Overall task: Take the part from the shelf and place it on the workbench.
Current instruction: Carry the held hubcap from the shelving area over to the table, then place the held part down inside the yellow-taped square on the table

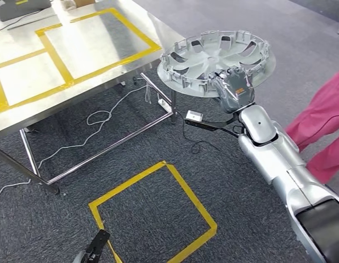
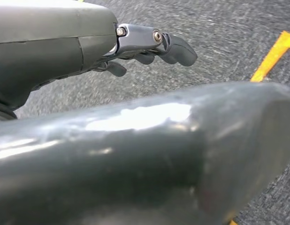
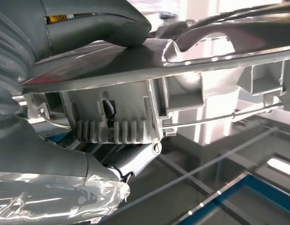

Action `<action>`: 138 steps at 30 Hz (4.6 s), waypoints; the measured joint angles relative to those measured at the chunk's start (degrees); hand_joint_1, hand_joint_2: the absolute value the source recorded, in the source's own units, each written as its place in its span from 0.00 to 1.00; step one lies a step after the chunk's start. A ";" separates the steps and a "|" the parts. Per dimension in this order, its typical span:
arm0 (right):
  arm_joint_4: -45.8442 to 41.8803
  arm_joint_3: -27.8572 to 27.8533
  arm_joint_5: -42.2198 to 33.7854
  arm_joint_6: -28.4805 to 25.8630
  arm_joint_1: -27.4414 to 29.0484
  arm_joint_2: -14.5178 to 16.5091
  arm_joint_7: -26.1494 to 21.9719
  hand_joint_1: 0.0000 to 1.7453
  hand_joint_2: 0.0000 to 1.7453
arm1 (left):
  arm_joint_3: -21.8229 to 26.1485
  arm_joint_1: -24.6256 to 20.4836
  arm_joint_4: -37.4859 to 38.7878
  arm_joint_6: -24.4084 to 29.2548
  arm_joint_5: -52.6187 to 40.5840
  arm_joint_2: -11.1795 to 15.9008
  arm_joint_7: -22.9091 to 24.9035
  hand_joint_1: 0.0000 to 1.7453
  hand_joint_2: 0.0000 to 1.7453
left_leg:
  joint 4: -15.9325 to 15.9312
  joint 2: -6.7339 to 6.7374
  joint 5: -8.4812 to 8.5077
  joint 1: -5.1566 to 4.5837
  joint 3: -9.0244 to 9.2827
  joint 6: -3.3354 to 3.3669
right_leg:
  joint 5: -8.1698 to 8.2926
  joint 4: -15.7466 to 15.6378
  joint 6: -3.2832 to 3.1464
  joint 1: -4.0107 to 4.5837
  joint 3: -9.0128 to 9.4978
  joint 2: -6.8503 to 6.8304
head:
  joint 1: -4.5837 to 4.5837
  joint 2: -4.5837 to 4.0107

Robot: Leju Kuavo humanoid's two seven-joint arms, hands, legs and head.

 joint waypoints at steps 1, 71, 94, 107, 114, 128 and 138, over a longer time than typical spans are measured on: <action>-0.17 0.01 -0.06 0.10 -0.05 -0.17 -0.02 1.00 1.00 | 0.00 -0.03 0.00 -0.01 0.00 -0.02 -0.01 0.00 0.00 | 0.27 -0.72 0.00 0.09 -0.26 -0.33 | 0.87 -2.81 0.05 -0.26 1.39 1.30 | -0.03 0.00; -2.42 0.50 -4.24 2.93 6.42 -4.39 -1.26 1.00 1.00 | -0.02 0.30 -0.11 -7.73 2.26 -0.22 -7.26 0.00 0.00 | 14.39 5.44 -8.48 1.23 -6.09 -3.48 | -0.68 -8.39 -1.20 -1.52 6.55 -1.27 | 1.47 0.00; -2.91 1.29 -4.33 3.30 9.94 -5.58 -0.80 1.00 1.00 | 0.37 2.58 0.11 -5.02 3.87 -0.57 -6.63 0.00 0.00 | -3.22 2.97 -1.89 -1.77 4.32 0.82 | 2.74 -9.20 -1.56 1.34 2.99 -2.04 | 2.38 0.01; -3.18 1.00 -3.84 4.08 8.28 -5.56 -0.60 1.00 1.00 | 0.48 0.49 0.04 -1.38 3.01 -0.37 -1.93 0.00 0.00 | 0.24 5.41 1.15 -0.59 -0.11 -1.51 | -0.04 -9.34 -1.74 -0.07 7.16 -1.75 | 2.05 0.02; -3.29 1.41 -3.73 4.34 6.21 -5.23 -0.70 1.00 1.00 | 0.57 0.38 0.04 -2.28 3.79 -0.25 -1.00 0.00 0.00 | -2.87 4.96 0.35 -0.65 0.99 -1.20 | -0.61 -9.21 -1.35 0.22 7.04 -2.22 | 2.17 0.02; -3.27 1.63 -3.72 4.42 4.06 -3.60 -0.61 1.00 1.00 | 0.61 -0.04 0.02 -3.01 3.43 0.30 0.16 0.00 0.00 | -2.37 4.89 -0.67 -1.69 0.97 1.30 | -0.01 -9.43 1.51 -0.73 7.93 -2.41 | 2.06 0.02; -3.19 1.61 -3.99 4.31 3.88 -3.41 -0.59 1.00 1.00 | 0.66 0.05 0.00 -2.57 3.46 0.33 0.07 0.00 0.00 | -2.40 4.62 -4.10 -1.31 5.71 1.61 | 1.02 -0.83 1.04 -0.35 -0.73 -2.51 | 2.47 0.02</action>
